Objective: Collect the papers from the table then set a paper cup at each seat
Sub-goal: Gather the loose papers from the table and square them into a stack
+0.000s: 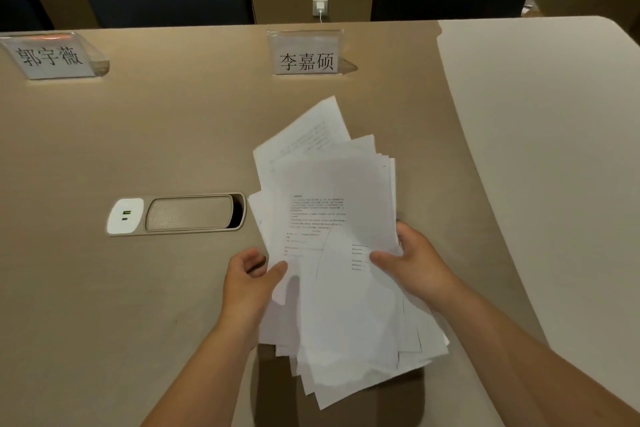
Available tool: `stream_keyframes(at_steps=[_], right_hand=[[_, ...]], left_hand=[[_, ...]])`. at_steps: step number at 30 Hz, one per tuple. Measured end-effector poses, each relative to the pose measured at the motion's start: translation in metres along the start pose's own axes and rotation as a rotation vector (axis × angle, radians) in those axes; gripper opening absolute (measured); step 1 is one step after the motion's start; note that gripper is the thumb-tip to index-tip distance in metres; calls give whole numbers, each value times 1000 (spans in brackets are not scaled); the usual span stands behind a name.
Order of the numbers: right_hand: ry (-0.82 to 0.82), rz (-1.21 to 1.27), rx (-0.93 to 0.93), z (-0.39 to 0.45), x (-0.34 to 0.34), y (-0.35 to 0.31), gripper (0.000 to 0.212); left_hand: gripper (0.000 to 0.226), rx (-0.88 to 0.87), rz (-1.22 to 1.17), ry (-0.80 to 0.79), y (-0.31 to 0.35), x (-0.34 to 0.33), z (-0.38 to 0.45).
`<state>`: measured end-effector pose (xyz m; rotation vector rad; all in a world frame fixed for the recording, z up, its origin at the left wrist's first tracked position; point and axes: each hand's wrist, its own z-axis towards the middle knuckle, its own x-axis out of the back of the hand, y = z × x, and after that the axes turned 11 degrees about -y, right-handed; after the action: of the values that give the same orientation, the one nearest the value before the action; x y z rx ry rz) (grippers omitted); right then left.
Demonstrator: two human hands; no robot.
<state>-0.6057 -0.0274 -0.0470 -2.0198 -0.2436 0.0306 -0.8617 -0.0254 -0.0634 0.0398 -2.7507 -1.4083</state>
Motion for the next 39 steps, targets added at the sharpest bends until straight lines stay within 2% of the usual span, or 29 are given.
stream_keyframes(at_steps=[2, 4, 5, 7, 8, 9, 13, 17, 21, 27, 30, 36, 39], right_hand=[[-33, 94, 36, -14, 4, -2, 40], [-74, 140, 79, -27, 7, -6, 40], [-85, 153, 97, -32, 9, -9, 39], [-84, 166, 119, -42, 9, -21, 37], [-80, 152, 134, -46, 7, -28, 35], [-74, 115, 158, -50, 6, -35, 34], [35, -34, 288, -63, -1, -68, 25], [193, 71, 387, -69, -4, -86, 15], [217, 132, 404, -74, -3, -89, 33], [205, 54, 407, -76, -1, -82, 46], [222, 77, 408, -73, -7, -80, 43], [311, 143, 516, -74, -22, -85, 55], [257, 166, 561, -74, -20, -87, 51]], left_hand=[[84, 43, -24, -55, 11, 3, -4], [92, 37, -53, -140, 27, 10, -10], [84, 15, -65, -204, 36, 13, -13], [50, -77, -65, -315, 53, 17, -21], [33, -140, -53, -330, 61, 17, -25], [25, -211, -44, -322, 68, 17, -29], [36, -477, -66, -299, 90, 14, -49], [44, -632, -43, -300, 100, 11, -65], [42, -654, -20, -303, 95, 9, -69], [41, -585, -23, -308, 83, 14, -66], [41, -586, -54, -293, 79, 11, -67], [49, -676, -127, -208, 83, -3, -78], [48, -704, -65, -190, 84, 5, -76]])
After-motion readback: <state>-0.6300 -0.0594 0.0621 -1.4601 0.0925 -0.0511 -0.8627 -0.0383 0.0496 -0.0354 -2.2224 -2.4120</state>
